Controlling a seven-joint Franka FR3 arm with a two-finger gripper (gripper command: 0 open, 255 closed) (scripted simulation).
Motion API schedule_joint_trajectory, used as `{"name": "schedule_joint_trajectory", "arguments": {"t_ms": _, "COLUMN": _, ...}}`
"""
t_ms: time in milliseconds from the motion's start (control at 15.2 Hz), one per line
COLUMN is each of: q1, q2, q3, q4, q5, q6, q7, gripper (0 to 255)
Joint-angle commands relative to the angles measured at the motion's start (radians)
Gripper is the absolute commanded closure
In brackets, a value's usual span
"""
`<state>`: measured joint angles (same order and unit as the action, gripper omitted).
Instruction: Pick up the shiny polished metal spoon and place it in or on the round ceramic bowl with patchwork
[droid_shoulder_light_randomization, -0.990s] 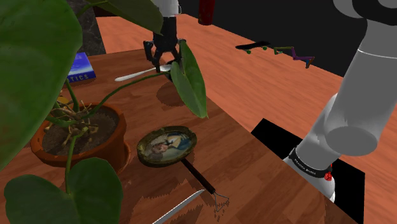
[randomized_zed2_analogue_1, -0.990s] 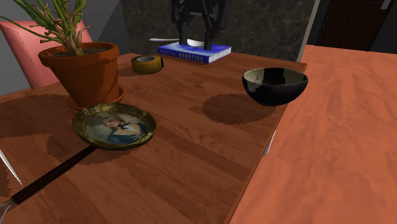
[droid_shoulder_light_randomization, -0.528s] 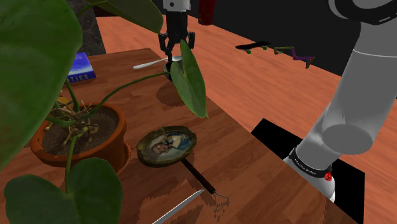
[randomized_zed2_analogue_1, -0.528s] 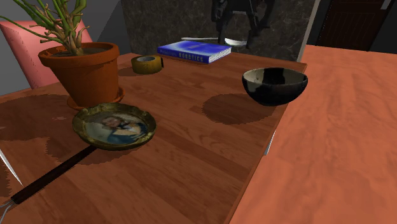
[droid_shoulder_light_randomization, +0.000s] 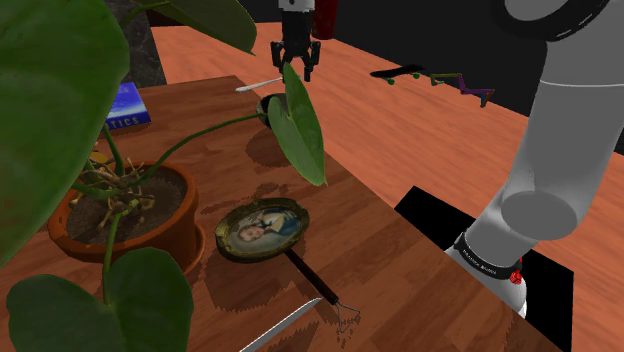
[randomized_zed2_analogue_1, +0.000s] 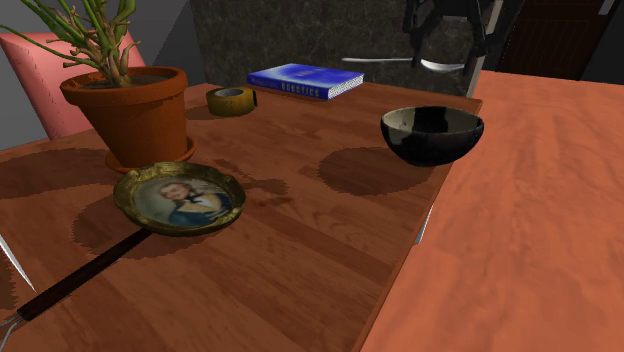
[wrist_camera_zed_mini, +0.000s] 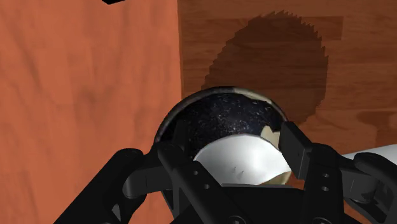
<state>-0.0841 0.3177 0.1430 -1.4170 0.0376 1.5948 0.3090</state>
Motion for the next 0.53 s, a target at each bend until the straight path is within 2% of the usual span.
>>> {"name": "schedule_joint_trajectory", "arguments": {"t_ms": 0, "q1": -0.024, "q2": 0.041, "q3": -0.015, "q4": 0.067, "q5": -0.006, "q6": -0.029, "q7": -0.039, "gripper": 255}}
{"name": "schedule_joint_trajectory", "arguments": {"t_ms": 264, "q1": -0.063, "q2": 0.12, "q3": -0.038, "q4": 0.191, "q5": -0.015, "q6": -0.079, "q7": -0.101, "gripper": 255}}
{"name": "schedule_joint_trajectory", "arguments": {"t_ms": 462, "q1": -0.065, "q2": 0.113, "q3": -0.038, "q4": 0.14, "q5": -0.014, "q6": -0.034, "q7": -0.104, "gripper": 255}}
